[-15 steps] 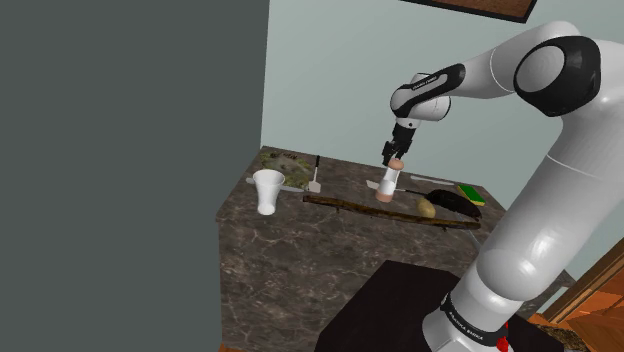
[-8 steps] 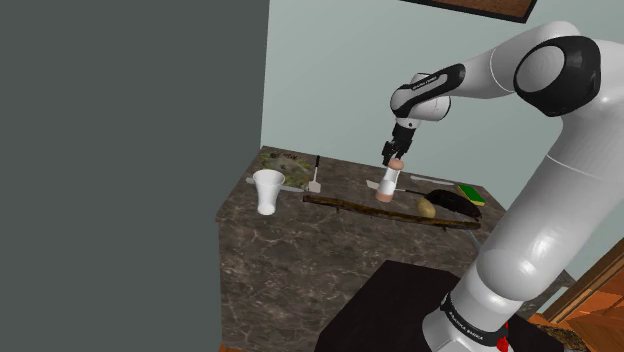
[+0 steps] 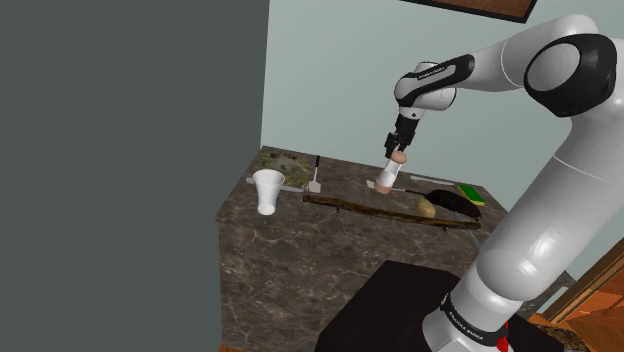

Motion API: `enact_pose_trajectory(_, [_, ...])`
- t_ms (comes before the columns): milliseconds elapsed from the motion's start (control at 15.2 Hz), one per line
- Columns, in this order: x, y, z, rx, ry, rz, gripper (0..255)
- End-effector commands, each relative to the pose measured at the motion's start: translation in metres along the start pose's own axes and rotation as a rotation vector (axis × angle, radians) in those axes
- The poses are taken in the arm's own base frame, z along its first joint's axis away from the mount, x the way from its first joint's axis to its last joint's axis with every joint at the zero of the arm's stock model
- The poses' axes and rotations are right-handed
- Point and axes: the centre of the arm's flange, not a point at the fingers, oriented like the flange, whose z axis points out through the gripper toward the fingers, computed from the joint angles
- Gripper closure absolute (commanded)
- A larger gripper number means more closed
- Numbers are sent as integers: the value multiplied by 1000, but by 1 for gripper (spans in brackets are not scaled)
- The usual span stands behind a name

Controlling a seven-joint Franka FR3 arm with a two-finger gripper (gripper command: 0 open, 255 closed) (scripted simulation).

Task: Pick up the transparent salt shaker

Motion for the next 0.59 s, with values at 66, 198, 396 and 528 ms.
enact_pose_trajectory(66, [1,1,-16,0,0,0,255])
enact_pose_trajectory(198, [2,1,-27,0,0,0,255])
enact_pose_trajectory(396, [3,1,-42,0,0,0,255])
enact_pose_trajectory(528, [3,1,-43,0,0,0,255])
